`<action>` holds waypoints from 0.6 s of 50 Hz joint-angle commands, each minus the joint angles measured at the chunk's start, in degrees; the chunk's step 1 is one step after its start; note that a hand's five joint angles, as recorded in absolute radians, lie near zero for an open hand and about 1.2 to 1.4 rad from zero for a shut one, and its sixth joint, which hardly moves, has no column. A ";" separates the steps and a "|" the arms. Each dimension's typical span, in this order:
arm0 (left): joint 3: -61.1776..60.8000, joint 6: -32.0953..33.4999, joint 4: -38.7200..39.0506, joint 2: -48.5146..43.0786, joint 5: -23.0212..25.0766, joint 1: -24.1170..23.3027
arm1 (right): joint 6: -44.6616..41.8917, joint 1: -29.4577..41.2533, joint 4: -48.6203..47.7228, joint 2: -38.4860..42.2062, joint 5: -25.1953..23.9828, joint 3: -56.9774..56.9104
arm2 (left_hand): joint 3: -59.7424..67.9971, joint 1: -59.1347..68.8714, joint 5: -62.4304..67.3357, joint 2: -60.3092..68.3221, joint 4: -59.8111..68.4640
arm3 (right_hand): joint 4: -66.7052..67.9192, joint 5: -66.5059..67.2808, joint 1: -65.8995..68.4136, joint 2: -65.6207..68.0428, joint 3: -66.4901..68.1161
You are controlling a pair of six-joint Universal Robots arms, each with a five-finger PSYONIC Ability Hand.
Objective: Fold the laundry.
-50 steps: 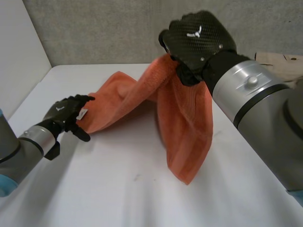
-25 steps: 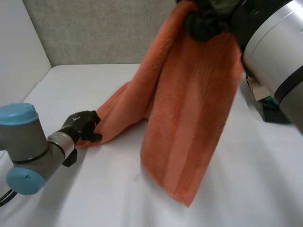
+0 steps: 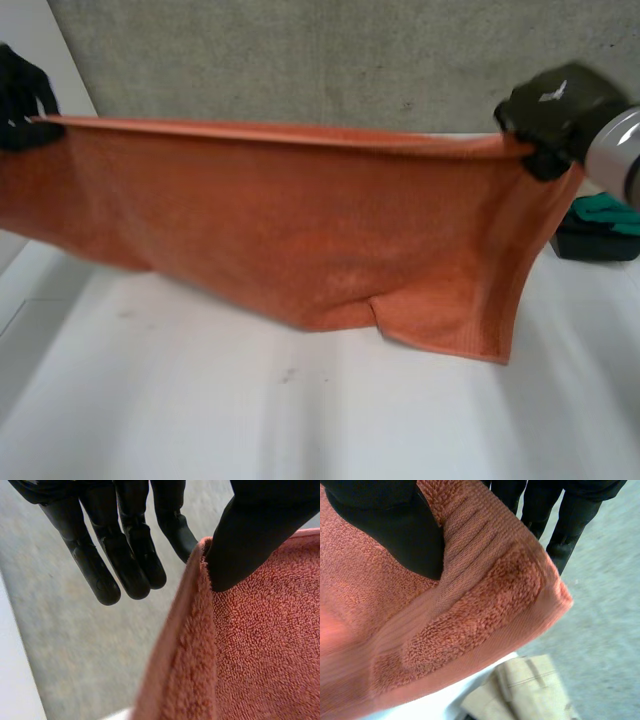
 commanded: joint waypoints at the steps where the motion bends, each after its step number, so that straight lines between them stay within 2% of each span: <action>1: 9.91 17.65 -5.22 -19.68 -4.88 -8.55 | 0.05 1.72 -3.65 12.77 1.64 -4.89 | 11.87 12.83 14.03 11.53 11.28 | 11.26 12.40 16.05 12.49 11.98; 5: 20.45 25.13 -4.87 -29.71 -10.68 -11.63 | 4.00 2.86 -10.93 19.63 7.00 -10.34 | 11.87 12.83 14.03 11.53 11.28 | 11.26 12.40 16.05 12.49 11.98; 9: 33.98 27.25 -3.12 -37.36 -15.17 -14.00 | 7.17 3.66 -24.19 24.73 12.53 -16.67 | 11.87 12.83 14.03 11.53 11.28 | 11.26 12.40 16.05 12.49 11.98; 11: 38.91 26.37 -1.02 -39.21 -16.14 -14.70 | 9.71 3.83 -34.82 25.88 14.91 -18.78 | 11.87 12.83 14.03 11.53 11.28 | 11.26 12.40 16.05 12.49 11.98; 13: 44.98 24.27 5.13 -40.71 -16.67 -15.58 | 11.82 3.92 -42.90 26.05 15.44 -19.05 | 11.87 12.83 14.03 11.53 11.28 | 11.26 12.40 16.05 12.49 11.98; 14: 46.39 23.22 7.58 -40.89 -17.02 -15.76 | 13.74 3.83 -50.95 25.97 15.45 -18.62 | 11.87 12.83 14.03 11.53 11.28 | 11.26 12.40 16.05 12.49 11.98; 16: 49.11 18.84 14.94 -40.54 -19.21 -16.37 | 15.43 3.83 -58.64 25.70 15.10 -18.00 | 11.87 12.83 14.03 11.53 11.28 | 11.26 12.40 16.05 12.49 11.98; 19: 49.30 14.52 21.21 -39.22 -22.03 -16.64 | 17.10 4.01 -70.17 25.79 13.87 -17.12 | 11.87 12.83 14.03 11.53 11.28 | 11.26 12.40 16.05 12.49 11.98; 20: 48.95 12.15 24.19 -38.35 -23.51 -16.47 | 17.54 4.10 -71.50 25.88 13.34 -17.12 | 11.87 12.83 14.03 11.53 11.28 | 11.26 12.40 16.05 12.49 11.98; 23: 47.90 9.85 26.15 -37.20 -24.41 -16.20 | 18.33 4.18 -70.64 26.58 10.79 -17.99 | 11.87 12.83 14.03 11.53 11.28 | 11.26 12.40 16.05 12.49 11.98; 27: 43.60 8.18 25.10 -35.00 -22.92 -16.11 | 19.56 4.10 -65.28 27.46 9.82 -18.52 | 11.87 12.83 14.03 11.53 11.28 | 11.26 12.40 16.05 12.49 11.98; 30: 38.77 7.21 23.87 -34.03 -19.94 -16.11 | 20.09 3.75 -60.46 27.90 10.08 -17.74 | 11.87 12.83 14.03 11.53 11.28 | 11.26 12.40 16.05 12.49 11.98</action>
